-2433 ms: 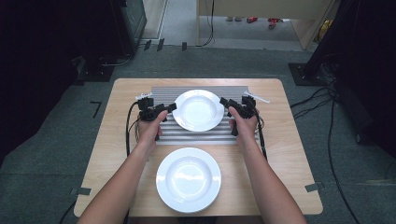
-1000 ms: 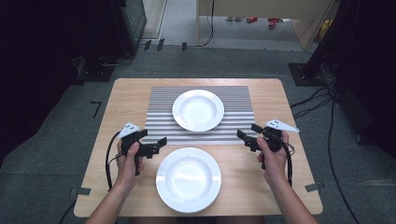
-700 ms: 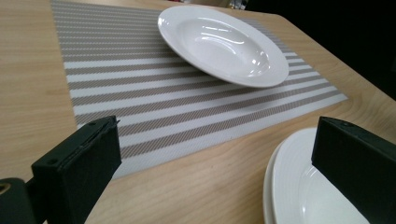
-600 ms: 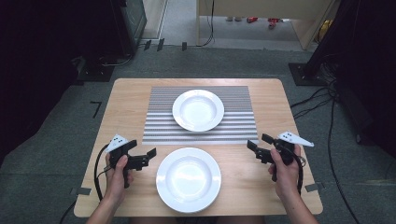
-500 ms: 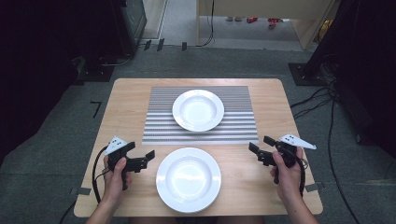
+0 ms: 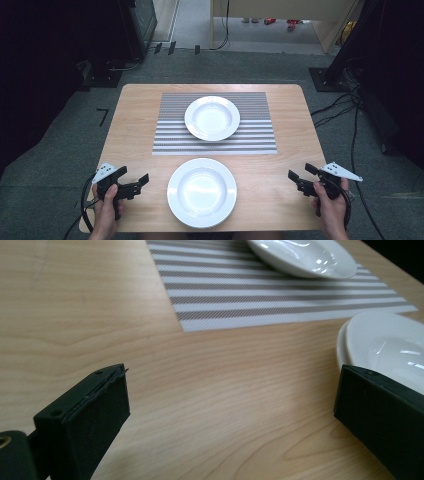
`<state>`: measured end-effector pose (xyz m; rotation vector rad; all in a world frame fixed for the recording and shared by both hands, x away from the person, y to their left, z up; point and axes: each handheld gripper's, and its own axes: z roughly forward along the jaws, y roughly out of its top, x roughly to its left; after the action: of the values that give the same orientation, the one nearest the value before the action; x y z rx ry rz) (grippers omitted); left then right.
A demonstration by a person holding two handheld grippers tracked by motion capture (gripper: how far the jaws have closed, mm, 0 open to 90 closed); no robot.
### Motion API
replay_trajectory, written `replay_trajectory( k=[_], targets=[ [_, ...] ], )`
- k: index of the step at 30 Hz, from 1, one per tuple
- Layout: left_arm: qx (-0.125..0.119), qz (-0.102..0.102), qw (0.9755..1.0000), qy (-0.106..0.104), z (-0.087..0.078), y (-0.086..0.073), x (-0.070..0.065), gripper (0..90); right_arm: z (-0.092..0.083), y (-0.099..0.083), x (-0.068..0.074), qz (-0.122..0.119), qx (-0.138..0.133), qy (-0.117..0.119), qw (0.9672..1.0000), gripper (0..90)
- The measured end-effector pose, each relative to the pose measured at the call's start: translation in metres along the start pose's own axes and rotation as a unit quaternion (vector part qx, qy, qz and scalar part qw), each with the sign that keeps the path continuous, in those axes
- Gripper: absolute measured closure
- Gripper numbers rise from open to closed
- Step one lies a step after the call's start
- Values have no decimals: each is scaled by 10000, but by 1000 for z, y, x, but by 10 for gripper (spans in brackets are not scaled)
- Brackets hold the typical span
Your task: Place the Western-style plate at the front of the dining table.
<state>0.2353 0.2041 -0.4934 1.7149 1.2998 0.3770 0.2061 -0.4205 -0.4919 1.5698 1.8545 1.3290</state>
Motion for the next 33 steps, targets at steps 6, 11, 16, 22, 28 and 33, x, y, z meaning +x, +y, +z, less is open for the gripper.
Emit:
replay_trajectory(
  k=[6,11,16,22,28,33],
  targets=[
    [7,-148,9998,160,-13,-11,13,14,-17,-14,-19,87,82,-240,9996,175],
    [29,-112,9993,362,-21,-18,19,14,-25,-24,-30,142,194,-404,9989,172],
    [74,-162,9979,624,-28,-27,29,14,-30,-36,-38,149,341,-488,9981,157],
    [275,24,9957,879,-27,-32,29,15,-26,-41,-38,164,546,-478,9972,150],
    [459,136,9939,992,-22,-34,26,15,-20,-40,-33,-10,697,-742,9948,155],
    [568,124,9928,1047,-20,-36,24,15,-18,-40,-30,-38,711,-777,9944,154]
  ],
)
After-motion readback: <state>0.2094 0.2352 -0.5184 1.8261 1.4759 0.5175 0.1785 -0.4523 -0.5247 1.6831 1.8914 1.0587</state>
